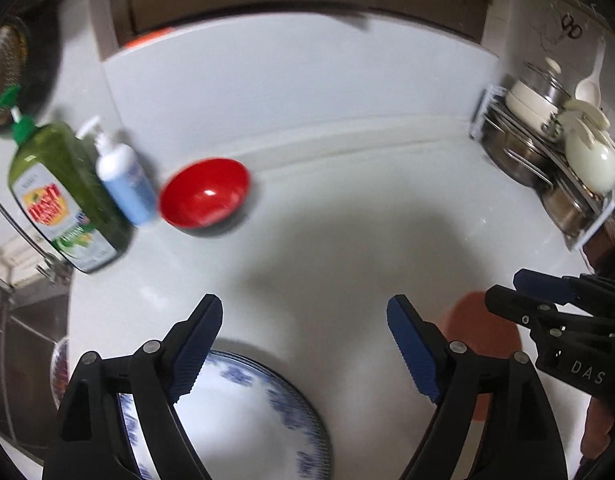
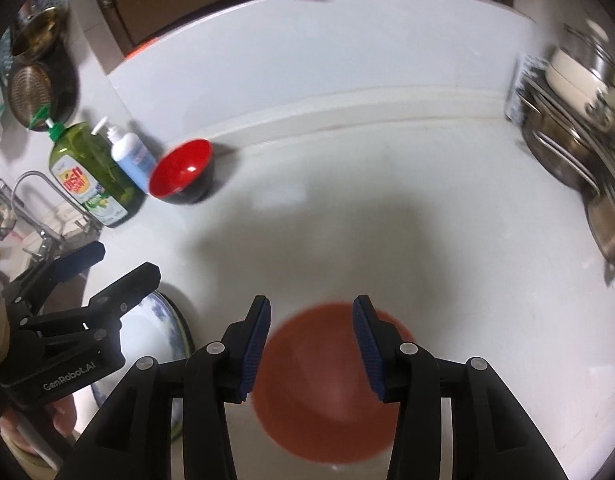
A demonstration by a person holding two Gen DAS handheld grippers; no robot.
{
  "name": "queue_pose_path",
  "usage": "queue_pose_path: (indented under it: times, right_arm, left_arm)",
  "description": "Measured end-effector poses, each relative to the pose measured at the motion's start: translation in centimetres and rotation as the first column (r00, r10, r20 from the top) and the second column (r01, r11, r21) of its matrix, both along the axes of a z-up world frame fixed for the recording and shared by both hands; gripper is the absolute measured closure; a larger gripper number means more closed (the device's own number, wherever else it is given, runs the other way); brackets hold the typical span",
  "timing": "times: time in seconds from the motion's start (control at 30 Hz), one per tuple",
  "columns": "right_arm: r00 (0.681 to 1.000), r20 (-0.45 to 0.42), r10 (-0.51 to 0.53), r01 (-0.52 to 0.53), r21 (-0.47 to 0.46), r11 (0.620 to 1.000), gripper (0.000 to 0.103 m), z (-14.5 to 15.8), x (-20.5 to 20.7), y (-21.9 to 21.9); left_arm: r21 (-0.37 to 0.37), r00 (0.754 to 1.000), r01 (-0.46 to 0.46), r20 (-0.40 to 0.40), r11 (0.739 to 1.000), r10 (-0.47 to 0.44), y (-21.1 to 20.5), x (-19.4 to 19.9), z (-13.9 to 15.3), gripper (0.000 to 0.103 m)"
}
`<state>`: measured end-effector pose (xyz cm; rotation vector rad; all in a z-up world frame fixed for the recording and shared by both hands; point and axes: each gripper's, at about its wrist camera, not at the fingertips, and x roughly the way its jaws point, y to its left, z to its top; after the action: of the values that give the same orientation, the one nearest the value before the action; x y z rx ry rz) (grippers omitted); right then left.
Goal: Organize plates and bowls
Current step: 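Lower the pink bowl onto the blue-and-white plate and open both grippers, then move both grippers to the rim of the red bowl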
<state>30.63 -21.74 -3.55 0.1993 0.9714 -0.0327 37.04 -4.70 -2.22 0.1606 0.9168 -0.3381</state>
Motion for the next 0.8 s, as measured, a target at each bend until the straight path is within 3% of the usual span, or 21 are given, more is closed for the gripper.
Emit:
queue_pose_path:
  times: [0.4,0.5,0.8]
  right_arm:
    - [0.991,0.087,0.1,-0.1,-0.001,0.995,0.059,2.8,5.9,5.0]
    - [0.989,0.081,0.121,-0.121,-0.014,0.993,0.053,2.8,7.7,6.1]
    - [0.983,0.044,0.177,-0.175,-0.049,0.983,0.053,2.5,12.5,9.3]
  left_arm:
    - [0.028,0.991,-0.092,0.095,0.995,0.089,5.5,3.5,2.5,0.006]
    - [0.038,0.99,-0.111,0.097,0.993,0.107,6.8,4.7,2.3,0.006]
    - [0.058,0.982,-0.179,0.075,0.982,0.175,10.3,7.9,0.9,0.006]
